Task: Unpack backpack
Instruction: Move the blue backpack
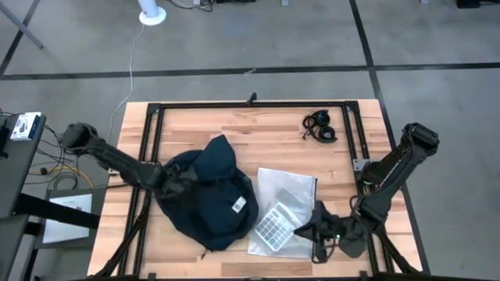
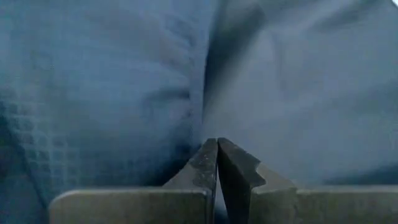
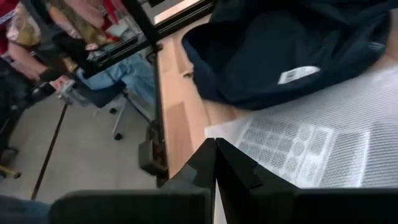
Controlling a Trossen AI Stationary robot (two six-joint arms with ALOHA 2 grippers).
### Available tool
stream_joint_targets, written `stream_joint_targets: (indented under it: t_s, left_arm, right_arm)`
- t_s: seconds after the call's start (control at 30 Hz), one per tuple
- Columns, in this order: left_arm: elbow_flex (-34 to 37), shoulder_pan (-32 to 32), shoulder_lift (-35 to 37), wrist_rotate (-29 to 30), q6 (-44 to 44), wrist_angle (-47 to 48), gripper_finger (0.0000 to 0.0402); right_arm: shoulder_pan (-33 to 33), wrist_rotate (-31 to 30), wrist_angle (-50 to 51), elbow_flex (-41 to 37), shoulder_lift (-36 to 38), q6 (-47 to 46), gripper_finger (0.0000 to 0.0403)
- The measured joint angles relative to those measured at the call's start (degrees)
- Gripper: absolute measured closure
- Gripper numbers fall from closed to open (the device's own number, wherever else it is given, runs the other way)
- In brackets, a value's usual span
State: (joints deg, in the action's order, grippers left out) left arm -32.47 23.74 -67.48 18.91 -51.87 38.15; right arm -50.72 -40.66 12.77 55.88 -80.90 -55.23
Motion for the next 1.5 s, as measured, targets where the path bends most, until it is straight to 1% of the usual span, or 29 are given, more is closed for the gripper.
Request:
stream_joint_targets:
  t_s: [0.1,0.17,0.23,0.3,0.4,0.5,0.53,0.6,0.7,0.77,0.83,0.93,1.0,1.13,1.23,1.33,1.43,1.5]
  left_arm:
    - [3.76,-6.93,2.54,0.52,5.65,0.85,0.0401]
    - [4.65,-12.79,2.76,2.94,11.42,1.11,0.0401]
    - [4.68,-18.56,2.82,6.13,19.07,0.13,0.0401]
    - [4.68,-24.23,2.26,8.48,27.09,-3.71,0.0401]
    - [4.68,-33.2,1.63,8.93,37.78,-12.86,0.0401]
    - [4.65,-39.71,0.91,9.34,41.88,-19.75,0.0401]
    - [4.29,-40.93,0.98,9.34,42.01,-20.27,0.0401]
    - [2.43,-41.42,1.15,8.11,41.09,-21.14,0.0401]
    - [-1.35,-38.63,2.46,6.08,38.53,-18.7,0.0401]
    - [-4.81,-35.39,3.06,5.39,36.36,-15.9,0.0401]
    - [-8.55,-31.78,4.42,5.21,32.01,-12.38,0.0401]
    - [-13.27,-24.68,5.43,4.62,23.34,-8.28,0.0401]
    - [-14.74,-18.89,5.72,2.46,18.71,-6.73,0.0402]
    - [-15.47,-6.48,5.17,1.95,9.42,-9.46,0.0402]
    - [-15.33,1.71,3.01,3.71,2.41,-13.08,0.0402]
    - [-15.34,8.12,-0.66,4.9,-1.79,-17.64,0.0402]
    - [-15.3,12.07,-6.6,4.79,-3.02,-20.45,0.0402]
    - [-15.3,13.21,-10.56,5.01,-3.16,-21.27,0.0402]
  right_arm:
    - [1.52,-0.02,-0.38,0.0,-0.5,-2.47,0.0403]
    - [2.73,0.11,-1.19,-0.01,-1.1,-3.09,0.0403]
    - [3.35,0.17,-2.67,-0.02,-1.3,-3.21,0.0403]
    - [4.48,0.13,-5.2,0.13,-2.27,-3.17,0.0403]
    - [5.29,0.32,-6.89,-0.07,-3.51,-2.79,0.0403]
    - [6.03,0.31,-9.12,0.12,-4.76,-2.76,0.0403]
    - [5.98,0.41,-8.75,0.06,-5.1,-2.78,0.0403]
    - [5.92,0.48,-8.79,0.07,-5.53,-2.72,0.0403]
    - [5.42,0.47,-9.15,0.81,-5.72,0.26,0.0403]
    - [5.11,0.39,-9.03,1.21,-5.74,3.07,0.0403]
    - [5.09,0.39,-8.93,1.72,-5.84,5.93,0.0403]
    - [5.11,0.26,-9.11,1.97,-5.77,7.72,0.0403]
    - [5.13,0.22,-8.49,1.97,-5.77,8.27,0.0403]
    - [5.11,0.45,-7.56,1.97,-5.77,11.9,0.0403]
    - [5.11,0.48,-7.26,1.97,-5.77,14.43,0.0403]
    - [5.11,0.52,-7.26,1.97,-5.77,17.63,0.0403]
    - [5.54,0.66,-7.21,1.97,-5.77,19.66,0.0403]
    - [6.02,0.66,-7.16,1.97,-5.77,19.92,0.0403]
